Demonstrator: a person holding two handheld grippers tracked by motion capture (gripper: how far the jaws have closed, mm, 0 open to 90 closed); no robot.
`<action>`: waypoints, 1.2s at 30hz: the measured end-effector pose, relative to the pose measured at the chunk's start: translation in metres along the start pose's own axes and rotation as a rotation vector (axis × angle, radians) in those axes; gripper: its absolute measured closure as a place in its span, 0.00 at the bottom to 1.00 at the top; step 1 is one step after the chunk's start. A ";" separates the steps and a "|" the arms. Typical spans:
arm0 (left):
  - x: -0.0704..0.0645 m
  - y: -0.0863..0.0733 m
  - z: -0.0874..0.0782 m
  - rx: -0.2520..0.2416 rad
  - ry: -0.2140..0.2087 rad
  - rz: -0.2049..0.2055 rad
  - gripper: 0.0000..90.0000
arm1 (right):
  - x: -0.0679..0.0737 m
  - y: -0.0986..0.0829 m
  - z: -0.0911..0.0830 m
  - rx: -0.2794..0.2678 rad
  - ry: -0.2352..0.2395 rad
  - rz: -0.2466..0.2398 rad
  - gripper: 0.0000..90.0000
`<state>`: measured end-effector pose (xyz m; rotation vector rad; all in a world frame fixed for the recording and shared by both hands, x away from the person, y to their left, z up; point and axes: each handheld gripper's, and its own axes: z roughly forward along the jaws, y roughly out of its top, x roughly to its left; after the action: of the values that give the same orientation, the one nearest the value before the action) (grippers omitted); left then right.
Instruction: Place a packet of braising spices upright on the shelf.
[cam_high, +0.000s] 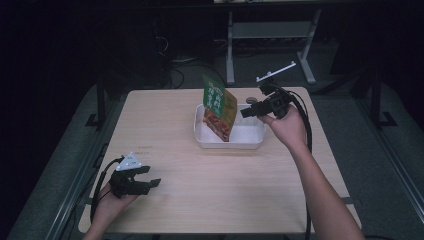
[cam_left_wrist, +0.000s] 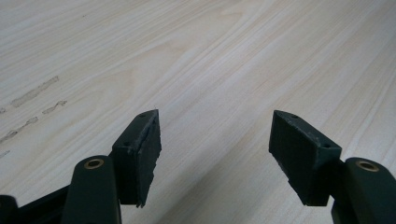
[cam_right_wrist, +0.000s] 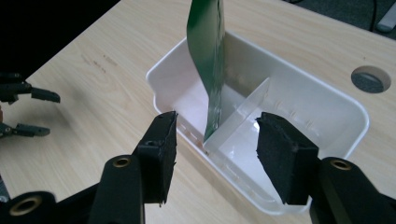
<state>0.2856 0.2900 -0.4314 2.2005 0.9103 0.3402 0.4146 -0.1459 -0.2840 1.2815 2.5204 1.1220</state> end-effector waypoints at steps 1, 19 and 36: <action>0.000 0.000 0.000 -0.001 0.000 0.000 0.38 | 0.000 -0.002 0.000 -0.001 0.001 0.001 0.52; 0.000 0.000 0.000 -0.003 0.013 0.000 0.37 | -0.007 -0.041 -0.006 -0.003 0.030 0.019 0.49; -0.001 -0.001 0.001 -0.004 0.014 0.003 0.36 | -0.015 -0.093 -0.004 0.009 0.055 0.053 0.47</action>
<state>0.2849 0.2887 -0.4328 2.1988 0.9134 0.3591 0.3620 -0.1938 -0.3451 1.3448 2.5478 1.1742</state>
